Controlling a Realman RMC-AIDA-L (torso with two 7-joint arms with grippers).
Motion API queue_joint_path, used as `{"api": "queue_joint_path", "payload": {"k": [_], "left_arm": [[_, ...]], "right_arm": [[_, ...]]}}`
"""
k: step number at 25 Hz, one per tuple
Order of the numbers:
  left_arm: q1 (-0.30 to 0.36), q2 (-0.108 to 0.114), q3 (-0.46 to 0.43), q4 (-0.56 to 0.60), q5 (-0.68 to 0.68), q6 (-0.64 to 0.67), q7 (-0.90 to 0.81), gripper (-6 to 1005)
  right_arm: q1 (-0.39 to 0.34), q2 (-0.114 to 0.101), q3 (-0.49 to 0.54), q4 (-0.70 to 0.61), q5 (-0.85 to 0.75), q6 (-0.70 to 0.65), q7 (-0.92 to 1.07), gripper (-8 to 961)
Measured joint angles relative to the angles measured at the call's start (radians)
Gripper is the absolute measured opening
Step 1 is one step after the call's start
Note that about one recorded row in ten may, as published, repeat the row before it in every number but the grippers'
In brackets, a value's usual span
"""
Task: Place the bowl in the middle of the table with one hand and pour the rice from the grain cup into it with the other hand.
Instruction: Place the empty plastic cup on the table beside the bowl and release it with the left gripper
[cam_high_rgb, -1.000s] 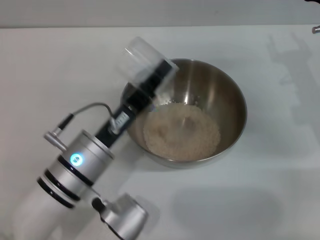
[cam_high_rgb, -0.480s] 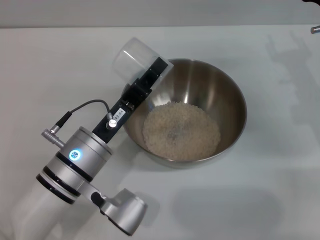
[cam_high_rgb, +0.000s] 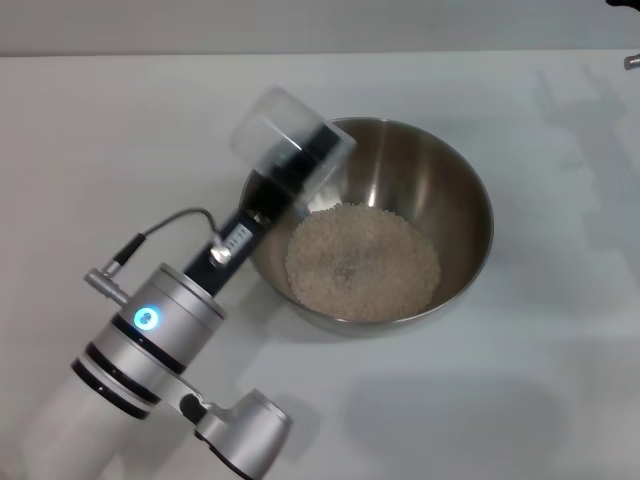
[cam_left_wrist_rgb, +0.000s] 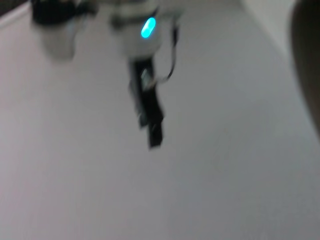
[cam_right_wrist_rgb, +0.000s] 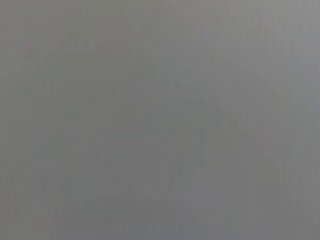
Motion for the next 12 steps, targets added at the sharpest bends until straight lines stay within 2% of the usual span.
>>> {"api": "queue_joint_path", "payload": {"k": [6, 12], "left_arm": [[0.06, 0.0, -0.115, -0.102, -0.029, 0.058, -0.476, 65], [0.077, 0.0, -0.165, -0.123, -0.226, 0.043, -0.983, 67]], "right_arm": [[-0.003, 0.0, 0.0, 0.001, 0.002, -0.001, 0.0, 610], [-0.005, 0.002, 0.0, -0.003, 0.004, -0.003, 0.0, 610]]}}
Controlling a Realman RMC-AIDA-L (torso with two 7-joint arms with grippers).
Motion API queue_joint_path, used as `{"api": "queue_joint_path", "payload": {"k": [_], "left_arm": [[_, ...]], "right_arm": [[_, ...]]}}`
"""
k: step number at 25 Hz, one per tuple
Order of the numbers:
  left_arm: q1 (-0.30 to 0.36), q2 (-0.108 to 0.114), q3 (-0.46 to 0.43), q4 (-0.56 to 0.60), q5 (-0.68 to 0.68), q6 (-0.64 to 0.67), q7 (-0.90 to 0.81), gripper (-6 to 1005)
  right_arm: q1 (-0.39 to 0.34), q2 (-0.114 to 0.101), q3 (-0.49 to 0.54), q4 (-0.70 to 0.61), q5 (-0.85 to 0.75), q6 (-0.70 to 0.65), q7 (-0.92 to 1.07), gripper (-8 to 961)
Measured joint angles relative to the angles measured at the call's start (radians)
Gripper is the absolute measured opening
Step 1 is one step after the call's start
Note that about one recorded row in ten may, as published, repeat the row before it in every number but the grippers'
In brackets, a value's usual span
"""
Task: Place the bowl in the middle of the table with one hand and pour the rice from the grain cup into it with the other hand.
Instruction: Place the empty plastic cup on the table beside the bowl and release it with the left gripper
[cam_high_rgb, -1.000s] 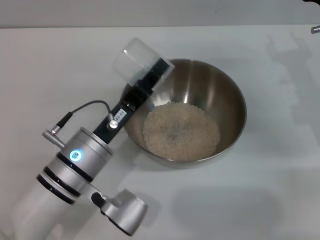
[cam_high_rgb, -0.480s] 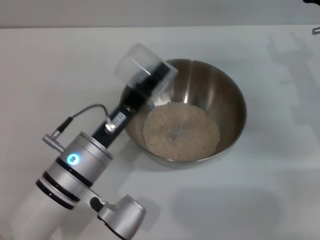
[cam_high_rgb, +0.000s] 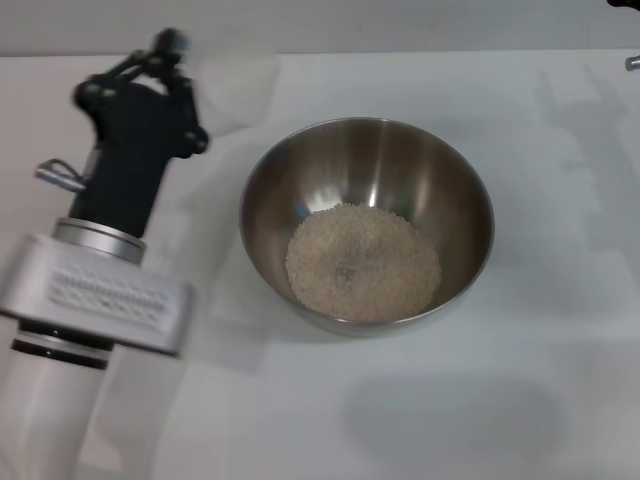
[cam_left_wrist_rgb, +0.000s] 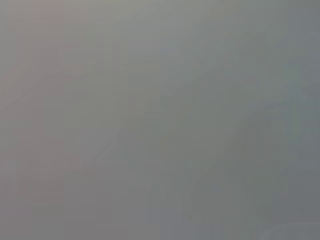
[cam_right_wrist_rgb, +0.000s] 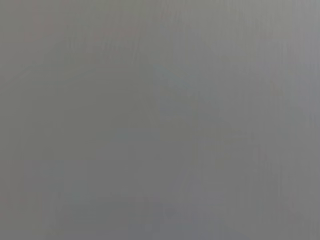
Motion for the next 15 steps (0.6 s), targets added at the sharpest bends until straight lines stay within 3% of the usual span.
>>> {"api": "queue_joint_path", "payload": {"k": [7, 15], "left_arm": [[-0.034, 0.0, -0.017, 0.093, -0.184, -0.146, -0.388, 71], [-0.051, 0.0, -0.027, 0.178, -0.202, -0.27, -0.621, 75]], "right_arm": [[-0.003, 0.002, 0.0, 0.0, 0.001, -0.001, 0.006, 611], [-0.006, 0.003, 0.0, 0.0, 0.001, -0.002, 0.008, 611]]}}
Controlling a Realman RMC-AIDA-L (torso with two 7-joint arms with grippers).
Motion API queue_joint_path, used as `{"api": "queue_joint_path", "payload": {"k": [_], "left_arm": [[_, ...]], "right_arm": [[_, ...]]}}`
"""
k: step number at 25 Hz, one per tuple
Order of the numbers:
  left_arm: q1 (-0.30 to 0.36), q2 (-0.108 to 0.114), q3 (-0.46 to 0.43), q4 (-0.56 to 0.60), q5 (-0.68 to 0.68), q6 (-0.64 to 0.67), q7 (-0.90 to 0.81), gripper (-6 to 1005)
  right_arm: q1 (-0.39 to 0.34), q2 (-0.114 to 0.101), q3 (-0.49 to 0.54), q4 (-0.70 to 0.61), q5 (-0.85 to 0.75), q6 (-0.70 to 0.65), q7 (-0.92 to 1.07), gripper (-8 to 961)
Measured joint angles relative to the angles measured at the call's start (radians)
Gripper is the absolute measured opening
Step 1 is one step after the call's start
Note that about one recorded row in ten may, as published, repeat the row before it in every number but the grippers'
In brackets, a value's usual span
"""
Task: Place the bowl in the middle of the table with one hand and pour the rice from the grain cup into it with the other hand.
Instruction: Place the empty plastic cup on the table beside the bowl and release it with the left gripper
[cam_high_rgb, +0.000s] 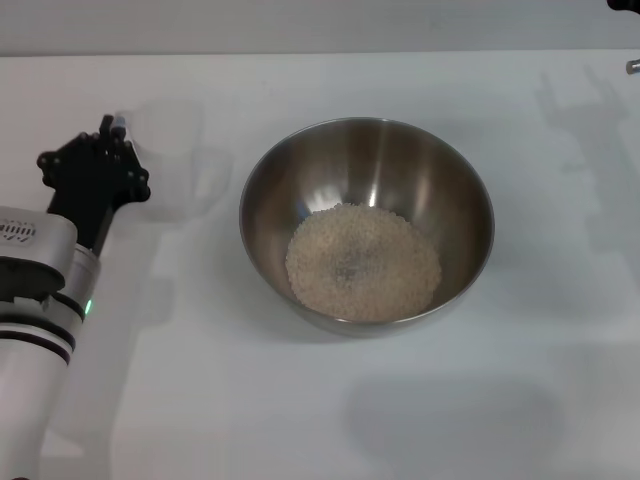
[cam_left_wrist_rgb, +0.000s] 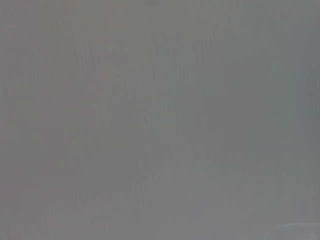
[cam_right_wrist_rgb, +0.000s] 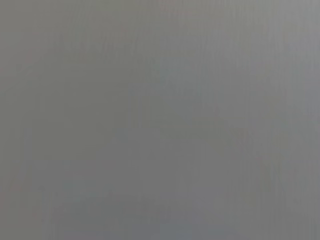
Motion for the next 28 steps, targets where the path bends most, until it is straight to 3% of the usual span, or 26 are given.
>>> {"api": "queue_joint_path", "payload": {"k": [21, 28], "left_arm": [[-0.004, 0.006, 0.009, 0.011, 0.019, -0.134, -0.14, 85], [0.005, 0.008, 0.01, 0.012, 0.029, -0.134, -0.161, 150]], "right_arm": [[-0.001, 0.001, 0.0, 0.0, -0.001, -0.002, -0.001, 610], [-0.002, 0.001, 0.0, -0.001, -0.004, -0.002, -0.003, 611]]}}
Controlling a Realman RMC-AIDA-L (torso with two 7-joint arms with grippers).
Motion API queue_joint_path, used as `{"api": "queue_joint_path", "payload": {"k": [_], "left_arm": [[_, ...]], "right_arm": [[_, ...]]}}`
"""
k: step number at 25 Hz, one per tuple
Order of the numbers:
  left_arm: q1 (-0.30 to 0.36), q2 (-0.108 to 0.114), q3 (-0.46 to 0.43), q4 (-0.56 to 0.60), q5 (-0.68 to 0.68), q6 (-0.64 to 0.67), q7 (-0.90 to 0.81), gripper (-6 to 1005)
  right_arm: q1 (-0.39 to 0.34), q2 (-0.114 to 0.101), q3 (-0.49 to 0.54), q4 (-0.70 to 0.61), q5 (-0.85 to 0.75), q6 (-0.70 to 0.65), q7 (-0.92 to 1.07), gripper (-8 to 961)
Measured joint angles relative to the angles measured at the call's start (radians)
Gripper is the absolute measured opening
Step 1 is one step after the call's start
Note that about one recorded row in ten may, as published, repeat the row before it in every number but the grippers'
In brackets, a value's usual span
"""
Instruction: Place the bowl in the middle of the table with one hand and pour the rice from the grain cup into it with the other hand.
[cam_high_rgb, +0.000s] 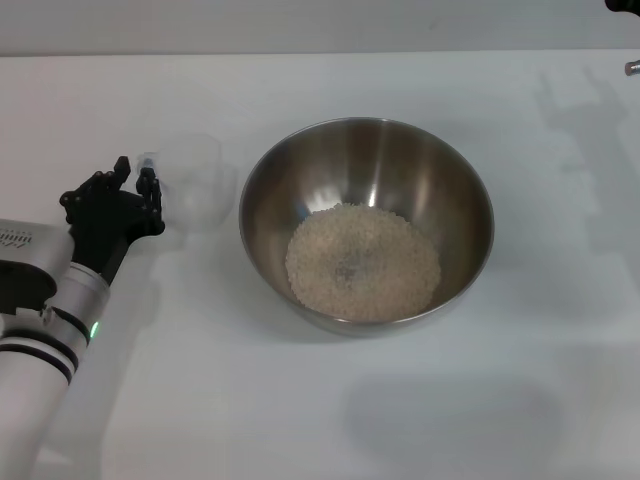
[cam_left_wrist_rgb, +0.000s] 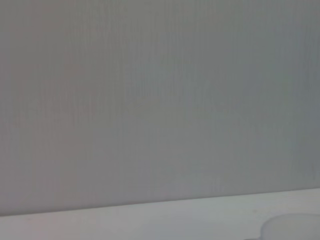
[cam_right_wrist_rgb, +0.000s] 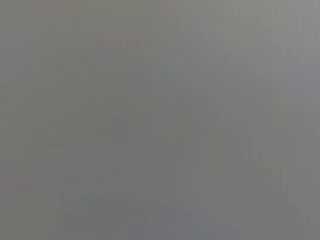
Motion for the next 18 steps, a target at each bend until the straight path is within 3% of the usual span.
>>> {"api": "queue_joint_path", "payload": {"k": [11, 15, 18], "left_arm": [[0.075, 0.008, 0.0, -0.01, 0.065, 0.021, -0.073, 374], [0.1, 0.008, 0.0, -0.009, 0.084, 0.059, -0.104, 376], [0.166, 0.007, 0.0, -0.009, 0.119, 0.191, -0.131, 385]], "right_arm": [[0.0, 0.0, 0.0, -0.001, 0.0, 0.0, -0.004, 611], [0.0, 0.0, 0.002, 0.005, 0.002, 0.0, -0.004, 611], [-0.002, 0.0, 0.013, 0.006, 0.002, 0.0, -0.005, 611]]}}
